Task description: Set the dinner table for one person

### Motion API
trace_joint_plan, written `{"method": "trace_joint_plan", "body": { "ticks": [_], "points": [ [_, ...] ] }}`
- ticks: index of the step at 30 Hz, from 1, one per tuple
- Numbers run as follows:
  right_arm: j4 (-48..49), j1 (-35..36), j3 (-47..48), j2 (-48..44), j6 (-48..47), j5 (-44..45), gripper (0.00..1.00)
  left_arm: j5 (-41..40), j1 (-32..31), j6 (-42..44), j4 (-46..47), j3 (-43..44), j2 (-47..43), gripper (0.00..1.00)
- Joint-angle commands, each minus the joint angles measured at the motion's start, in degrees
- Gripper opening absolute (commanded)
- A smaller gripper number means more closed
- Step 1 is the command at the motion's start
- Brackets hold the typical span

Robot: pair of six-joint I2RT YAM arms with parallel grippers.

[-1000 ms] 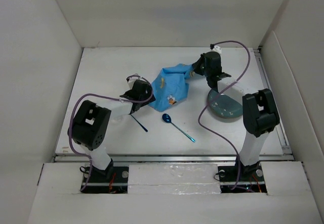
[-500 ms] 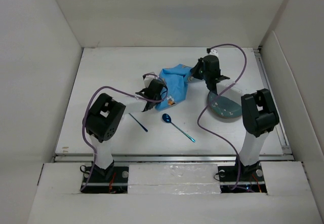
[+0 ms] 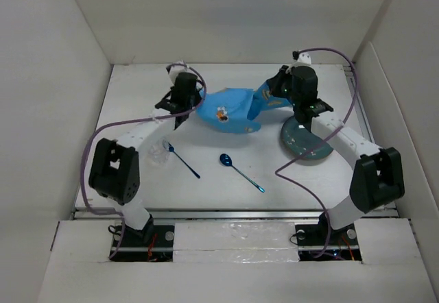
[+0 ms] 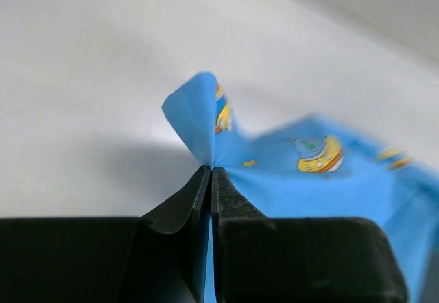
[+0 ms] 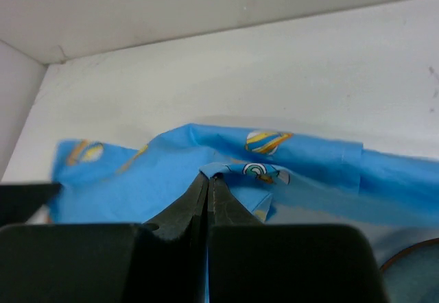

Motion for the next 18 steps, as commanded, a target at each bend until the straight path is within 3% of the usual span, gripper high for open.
{"method": "trace_joint_plan", "body": {
  "ticks": [1, 3, 9, 15, 18],
  "points": [
    [-3.51, 0.29, 1.32, -7.76, -4.62, 0.84, 0.0, -0.86, 1.5, 3.24, -0.75, 7.82, -9.03, 0.0],
    [-4.58, 0.29, 0.89, -10.77, -5.5, 0.4, 0.0, -1.57, 2.37, 4.73, -1.02, 10.9, -11.83, 0.0],
    [-6.52, -1.46, 1.59, -17.9, -6.91, -2.76, 0.0, 7.73, 10.19, 5.35, -1.02, 19.16, -11.86, 0.0],
    [-5.55, -5.94, 5.54, -12.3, -5.07, -12.24, 0.0, 9.76, 14.59, 9.39, -12.6, 41.28, 5.68, 0.0],
    [-7.04, -6.48, 6.25, -9.91, -4.63, -12.78, 0.0, 12.4, 18.27, 10.79, -17.09, 53.5, 15.96, 0.0]
  ]
}}
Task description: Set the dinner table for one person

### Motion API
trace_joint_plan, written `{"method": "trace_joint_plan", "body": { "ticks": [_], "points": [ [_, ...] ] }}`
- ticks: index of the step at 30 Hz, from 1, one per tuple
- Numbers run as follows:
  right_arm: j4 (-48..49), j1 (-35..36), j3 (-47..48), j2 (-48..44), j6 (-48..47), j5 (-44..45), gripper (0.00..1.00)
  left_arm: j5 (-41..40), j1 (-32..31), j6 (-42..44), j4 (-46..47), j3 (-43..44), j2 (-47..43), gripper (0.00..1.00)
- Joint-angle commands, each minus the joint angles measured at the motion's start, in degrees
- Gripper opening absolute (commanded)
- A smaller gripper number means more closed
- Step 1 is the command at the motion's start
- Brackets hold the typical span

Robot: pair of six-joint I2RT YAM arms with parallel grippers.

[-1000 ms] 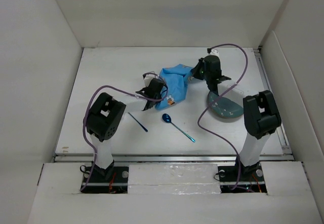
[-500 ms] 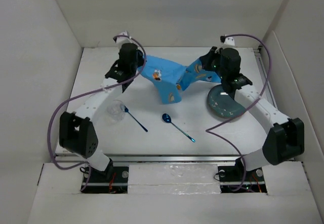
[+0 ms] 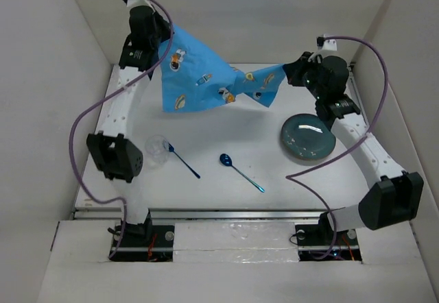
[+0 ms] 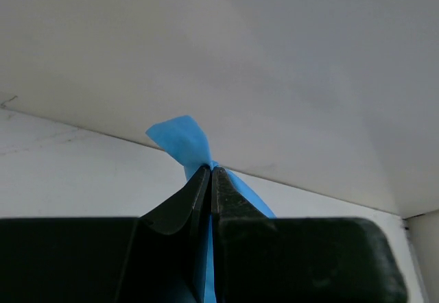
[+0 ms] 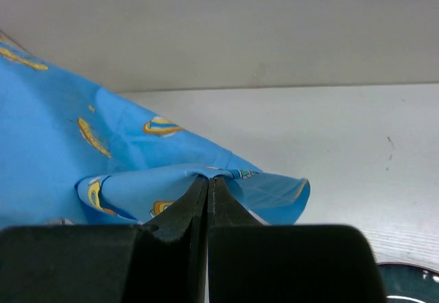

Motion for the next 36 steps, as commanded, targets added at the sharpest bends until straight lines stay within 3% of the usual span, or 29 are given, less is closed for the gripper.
{"method": "trace_joint_plan", "body": {
  "ticks": [1, 2, 4, 6, 10, 11, 12, 14, 16, 17, 18, 19, 20, 21, 22, 27, 28, 31, 36],
  "points": [
    [-0.12, -0.73, 0.77, 2.64, 1.05, -4.63, 0.0, 4.2, 3.55, 4.45, -10.2, 11.42, 11.15, 0.0],
    [1.11, -0.73, -3.25, 3.0, 1.32, -6.46, 0.0, 4.04, 3.56, 5.43, -11.8, 18.59, 14.22, 0.0],
    [6.79, 0.67, -8.89, 4.39, 4.2, -6.22, 0.0, 1.68, 4.09, 7.19, -14.17, 24.44, 22.32, 0.0],
    [9.02, 1.82, -14.59, 6.59, 5.1, -7.0, 0.0, 1.05, 4.09, 8.69, -13.05, 25.53, 25.93, 0.15],
    [9.29, 4.54, -17.96, 11.08, 5.71, -6.48, 0.0, 2.63, 5.23, 7.72, -10.32, 21.74, 27.79, 0.35],
    [9.56, 5.07, -18.4, 11.61, 5.8, -5.52, 0.0, 2.54, 5.23, 7.81, -10.84, 21.57, 28.14, 0.55],
    [9.38, 5.59, -18.49, 11.87, 6.06, -4.82, 0.0, 2.45, 5.23, 7.63, -11.11, 21.04, 27.88, 0.61],
    [7.98, 6.13, -17.88, 12.14, 6.59, -3.67, 0.0, 3.42, 5.23, 6.93, -11.02, 17.11, 26.3, 0.66],
    [6.14, 6.13, -16.83, 12.4, 7.21, -0.6, 0.01, 5.52, 5.23, 5.1, -10.06, 12.8, 22.35, 0.62],
    [5.78, 5.52, -16.22, 12.23, 7.3, 1.76, 0.02, 6.84, 4.71, 4.21, -8.31, 4.68, 17.03, 0.52],
    [5.69, 5.51, -16.21, 12.23, 7.3, 1.78, 0.02, 6.67, 4.7, 4.12, -8.3, 4.6, 16.98, 0.52],
    [5.52, 5.51, -15.43, 12.23, 7.38, 2.22, 0.02, 6.15, 3.48, 4.03, -7.51, 0.25, 15.41, 0.34],
    [5.6, 4.73, -15.16, 12.23, 7.3, 2.74, 0.02, 5.36, 1.56, 4.2, -7.33, -1.62, 12.44, 0.24],
    [5.34, 3.94, -14.37, 12.14, 7.04, 3.01, 0.01, 3.79, -0.2, 4.9, -7.85, -4.42, 10.41, 0.04],
    [5.34, 3.41, -14.19, 12.14, 7.03, 2.93, 0.01, 2.99, -0.22, 4.73, -8.73, -6.1, 10.39, 0.0],
    [5.52, 0.95, -13.31, 11.61, 7.03, 1.79, 0.0, 0.35, -2.15, 3.5, -6.37, -20.6, 3.36, 0.03],
    [5.51, 0.33, -13.14, 11.44, 6.86, 0.91, 0.0, -0.09, -2.15, 3.85, -7.15, -22.19, 3.36, 0.23],
    [6.74, 0.33, -13.92, 10.39, 7.03, -1.03, 0.0, -4.83, -2.15, 6.57, -13.03, -20.19, 6.34, 0.37],
    [7.54, 0.33, -14.02, 10.12, 7.21, -2.43, 0.0, -6.52, -2.15, 10.18, -17.86, -19.39, 10.38, 0.38]
  ]
}}
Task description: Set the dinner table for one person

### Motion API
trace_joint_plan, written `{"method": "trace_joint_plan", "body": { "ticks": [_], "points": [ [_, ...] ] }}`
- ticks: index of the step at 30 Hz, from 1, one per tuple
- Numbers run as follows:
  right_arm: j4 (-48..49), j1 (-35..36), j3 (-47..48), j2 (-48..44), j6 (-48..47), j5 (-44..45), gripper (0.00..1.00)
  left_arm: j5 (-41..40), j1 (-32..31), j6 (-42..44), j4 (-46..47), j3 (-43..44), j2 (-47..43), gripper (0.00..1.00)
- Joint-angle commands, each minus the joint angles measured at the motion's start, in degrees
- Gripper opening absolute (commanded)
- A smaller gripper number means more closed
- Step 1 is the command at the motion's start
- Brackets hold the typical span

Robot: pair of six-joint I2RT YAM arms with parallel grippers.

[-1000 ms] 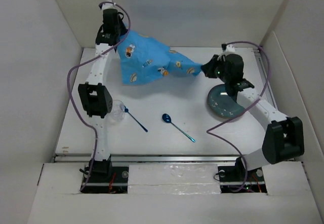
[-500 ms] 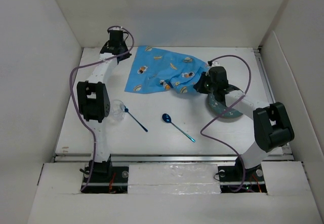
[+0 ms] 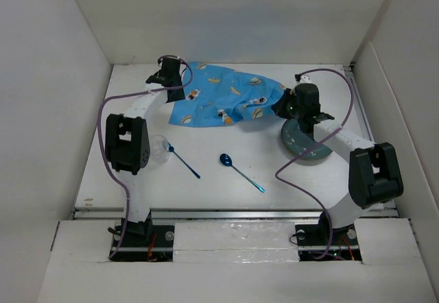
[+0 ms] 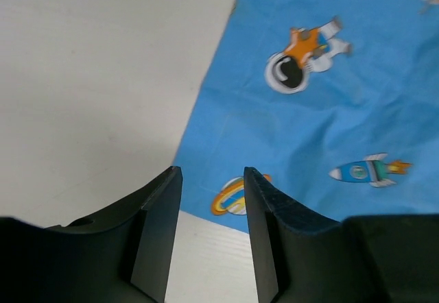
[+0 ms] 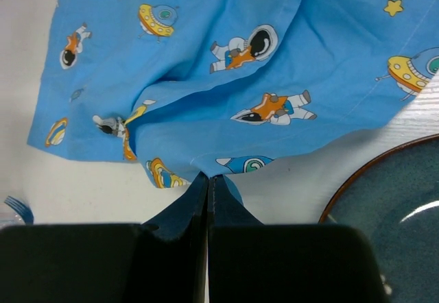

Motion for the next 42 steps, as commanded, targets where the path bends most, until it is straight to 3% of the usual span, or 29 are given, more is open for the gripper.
{"method": "trace_joint_plan", "body": {
  "ticks": [1, 6, 10, 18, 21, 24, 26, 32, 37, 42],
  "points": [
    [3.6, 0.22, 1.77, -1.79, 0.48, -1.8, 0.0, -2.47, 1.1, 3.16, -5.31, 0.54, 1.88, 0.38],
    [3.43, -0.31, 2.03, -0.56, 0.04, -2.33, 0.0, -1.59, 2.51, 4.4, -8.21, -0.16, 5.49, 0.38],
    [3.6, -0.31, 1.77, -0.47, -0.14, -3.73, 0.0, -0.89, 2.51, 5.1, -9.26, 0.09, 7.68, 0.47],
    [3.78, -0.31, 1.68, -0.65, -0.49, -4.53, 0.0, 1.48, 2.51, 5.8, -10.67, 1.51, 10.76, 0.46],
    [3.95, -0.84, 1.77, -0.82, -0.4, -4.7, 0.0, 1.66, 2.51, 5.8, -10.41, 1.16, 11.47, 0.4],
    [4.13, -0.84, 1.77, -1.18, -0.05, -4.88, 0.0, 1.93, 2.51, 5.72, -9.71, 0.63, 11.73, 0.21],
    [4.13, -1.36, 2.2, -1.18, 0.04, -5.14, 0.0, 2.63, 3.03, 5.63, -8.75, -0.42, 11.47, 0.01],
    [4.13, -1.89, 2.56, -1.09, -0.05, -5.14, 0.0, 2.54, 4.26, 4.75, -7.51, -0.08, 8.14, 0.0],
    [2.64, -1.89, 1.07, -1.7, -0.58, -5.5, 0.02, 3.86, 4.8, 0.19, -3.21, 0.45, -2.31, 0.0],
    [2.46, 1.88, -9.03, -5.83, -0.58, -4.27, 0.05, 6.32, 4.8, -3.77, 4.09, -1.3, -11.8, 0.0]
  ]
}}
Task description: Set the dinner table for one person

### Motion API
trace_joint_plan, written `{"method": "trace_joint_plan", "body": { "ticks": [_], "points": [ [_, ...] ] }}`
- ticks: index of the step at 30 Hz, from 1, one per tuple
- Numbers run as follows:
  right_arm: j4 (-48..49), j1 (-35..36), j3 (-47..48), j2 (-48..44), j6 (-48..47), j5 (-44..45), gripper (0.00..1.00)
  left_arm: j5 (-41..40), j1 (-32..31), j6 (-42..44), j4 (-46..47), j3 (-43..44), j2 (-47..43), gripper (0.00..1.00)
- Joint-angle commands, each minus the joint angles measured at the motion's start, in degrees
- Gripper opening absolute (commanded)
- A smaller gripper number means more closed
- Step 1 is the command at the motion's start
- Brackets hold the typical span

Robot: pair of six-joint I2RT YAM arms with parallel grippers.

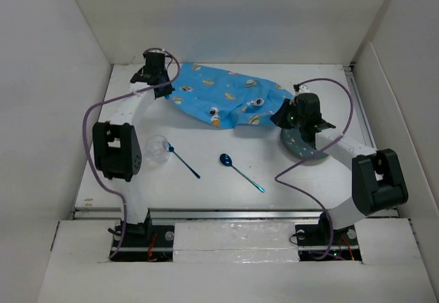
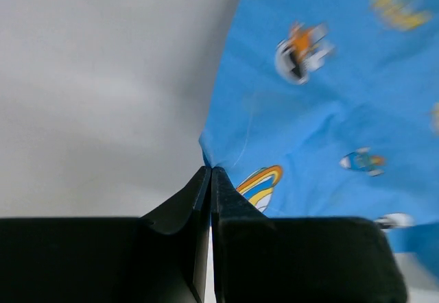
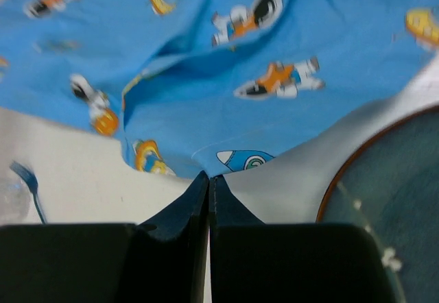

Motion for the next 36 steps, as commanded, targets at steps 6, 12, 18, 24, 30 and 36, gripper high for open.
{"method": "trace_joint_plan", "body": {
  "ticks": [6, 12, 18, 24, 30, 36],
  "points": [
    [-1.11, 5.71, -9.93, -6.24, -0.32, -0.29, 0.25, 1.51, 0.03, -5.75, 9.79, 1.06, -13.54, 0.0],
    [1.87, 8.42, -13.19, -3.26, 1.44, 1.47, 0.53, 2.92, 0.03, -5.84, 12.86, -2.97, -15.3, 0.0],
    [1.7, 11.59, -13.29, -0.62, 3.11, 5.33, 0.56, 3.53, 0.03, -5.67, 13.83, -4.65, -16.0, 0.0],
    [-3.21, 16.51, -11.98, 0.26, 4.52, 14.11, 0.52, 4.94, 0.03, -6.02, 14.27, -5.44, -17.06, 0.0],
    [-13.83, 21.52, -6.89, 3.5, 7.06, 27.52, 0.42, 5.56, 0.03, -6.63, 15.94, -7.28, -19.69, 0.0],
    [-15.17, 22.23, -5.12, 7.19, 8.38, 28.8, 0.41, 5.82, 0.03, -6.55, 17.43, -9.83, -21.19, 0.0]
  ]
}}
